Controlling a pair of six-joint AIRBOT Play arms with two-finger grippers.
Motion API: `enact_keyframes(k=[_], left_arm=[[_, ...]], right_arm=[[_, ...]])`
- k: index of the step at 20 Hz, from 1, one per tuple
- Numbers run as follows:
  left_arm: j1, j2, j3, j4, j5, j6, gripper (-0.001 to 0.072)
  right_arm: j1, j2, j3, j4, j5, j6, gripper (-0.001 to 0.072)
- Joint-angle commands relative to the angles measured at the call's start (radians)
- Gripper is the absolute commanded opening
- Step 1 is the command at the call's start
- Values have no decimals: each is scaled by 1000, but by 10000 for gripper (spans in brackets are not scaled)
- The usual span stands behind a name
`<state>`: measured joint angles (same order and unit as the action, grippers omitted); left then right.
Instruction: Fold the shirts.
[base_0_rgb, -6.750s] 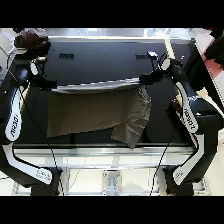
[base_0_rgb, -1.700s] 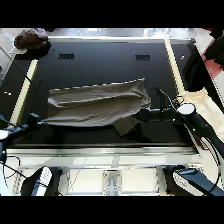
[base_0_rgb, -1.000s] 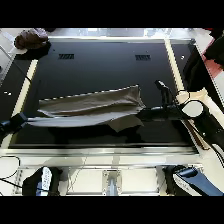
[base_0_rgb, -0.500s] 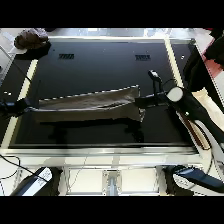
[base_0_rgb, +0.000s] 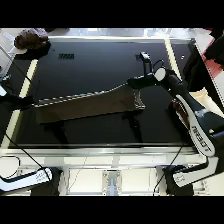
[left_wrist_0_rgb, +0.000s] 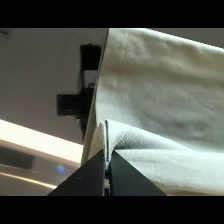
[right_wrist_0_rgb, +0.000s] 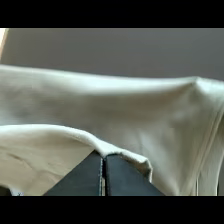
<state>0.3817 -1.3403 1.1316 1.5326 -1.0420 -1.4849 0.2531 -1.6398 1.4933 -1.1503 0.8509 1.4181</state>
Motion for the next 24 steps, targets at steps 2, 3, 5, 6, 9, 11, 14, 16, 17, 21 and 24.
enact_keyframes(k=[2,3,5,6,9,11,14,16,17,21,24], left_arm=[[-55,-91,54,48,83,-32,6],[-65,-107,63,55,98,-35,6],[-76,-140,79,76,108,-46,6],[-77,-156,83,93,114,-73,6],[-77,-184,86,117,119,-87,7],[-77,-192,87,117,122,-87,7],[-82,-193,92,117,127,-87,80],[-87,-189,121,109,126,-87,691],[-87,-181,146,109,119,-90,715],[-89,-71,244,102,117,-90,713],[-116,72,268,80,182,-74,713]], right_arm=[[0,-129,79,-5,19,2,6],[0,-151,79,-6,24,2,6],[0,-190,79,-3,23,2,6],[0,-206,79,-3,21,2,6],[0,-242,80,-3,14,2,6],[0,-248,80,-2,-13,2,7],[0,-247,102,3,-53,6,15],[0,-242,153,2,-45,13,263],[0,-238,190,-3,-17,13,388],[-40,-214,428,-119,301,13,387],[-124,-126,523,-238,466,10,388]])
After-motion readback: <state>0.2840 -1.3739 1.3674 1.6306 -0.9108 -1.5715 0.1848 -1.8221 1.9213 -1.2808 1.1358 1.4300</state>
